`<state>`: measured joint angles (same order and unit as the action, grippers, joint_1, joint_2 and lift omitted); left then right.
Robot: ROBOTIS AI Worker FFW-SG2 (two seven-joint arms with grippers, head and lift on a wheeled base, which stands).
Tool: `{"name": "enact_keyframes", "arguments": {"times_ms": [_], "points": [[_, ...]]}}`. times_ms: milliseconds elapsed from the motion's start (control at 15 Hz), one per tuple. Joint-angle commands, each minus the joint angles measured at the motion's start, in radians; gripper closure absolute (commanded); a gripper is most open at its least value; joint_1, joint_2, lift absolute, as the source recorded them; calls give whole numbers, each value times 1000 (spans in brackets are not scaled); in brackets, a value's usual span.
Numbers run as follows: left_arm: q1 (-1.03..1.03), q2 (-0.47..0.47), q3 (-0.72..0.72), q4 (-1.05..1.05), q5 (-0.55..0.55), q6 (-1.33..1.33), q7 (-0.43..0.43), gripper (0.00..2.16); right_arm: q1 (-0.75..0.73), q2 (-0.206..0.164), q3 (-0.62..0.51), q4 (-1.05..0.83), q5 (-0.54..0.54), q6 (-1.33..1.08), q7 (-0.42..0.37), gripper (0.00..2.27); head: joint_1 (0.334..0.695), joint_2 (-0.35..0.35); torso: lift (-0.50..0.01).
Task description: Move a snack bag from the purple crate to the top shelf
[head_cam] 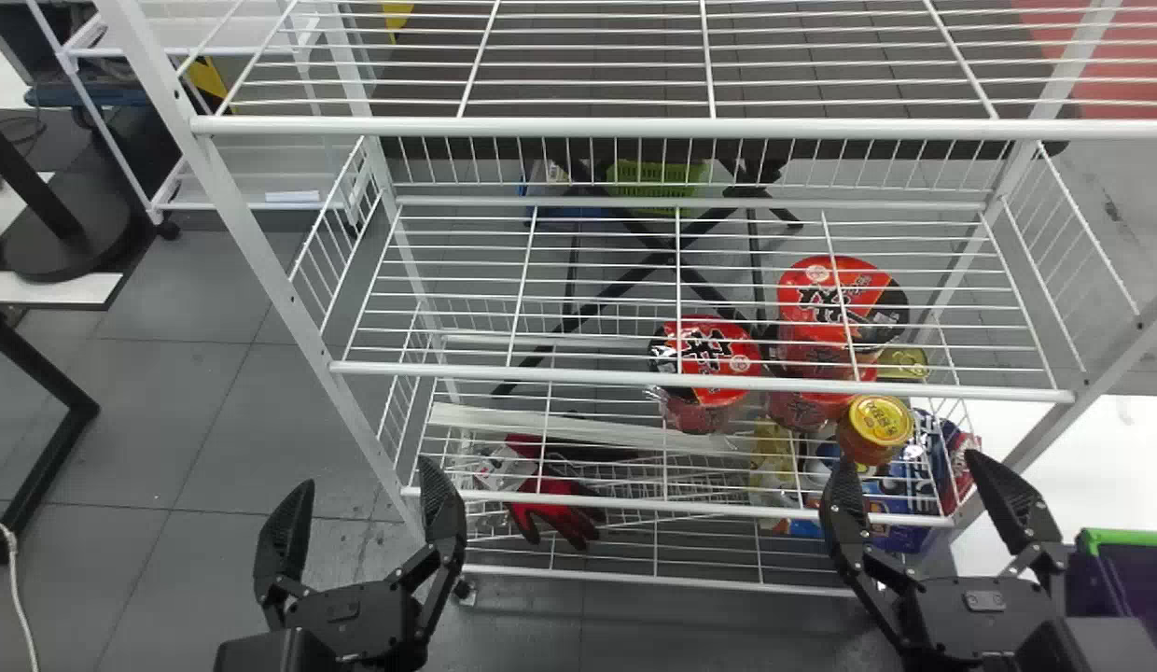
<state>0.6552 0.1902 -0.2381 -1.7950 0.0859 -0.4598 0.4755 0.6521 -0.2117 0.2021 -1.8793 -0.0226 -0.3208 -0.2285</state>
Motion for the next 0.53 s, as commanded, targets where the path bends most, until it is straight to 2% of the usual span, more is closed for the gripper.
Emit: {"name": "enact_keyframes", "arguments": {"times_ms": [0, 467], "points": [[-5, 0, 0, 5, 2, 2, 0, 73, -2, 0, 0, 3, 6, -14, 0, 127, 695, 72, -336], [-6, 0, -3, 2, 2, 2, 0, 73, -5, -2, 10, 6, 15, -39, 0, 124, 695, 76, -365]]}}
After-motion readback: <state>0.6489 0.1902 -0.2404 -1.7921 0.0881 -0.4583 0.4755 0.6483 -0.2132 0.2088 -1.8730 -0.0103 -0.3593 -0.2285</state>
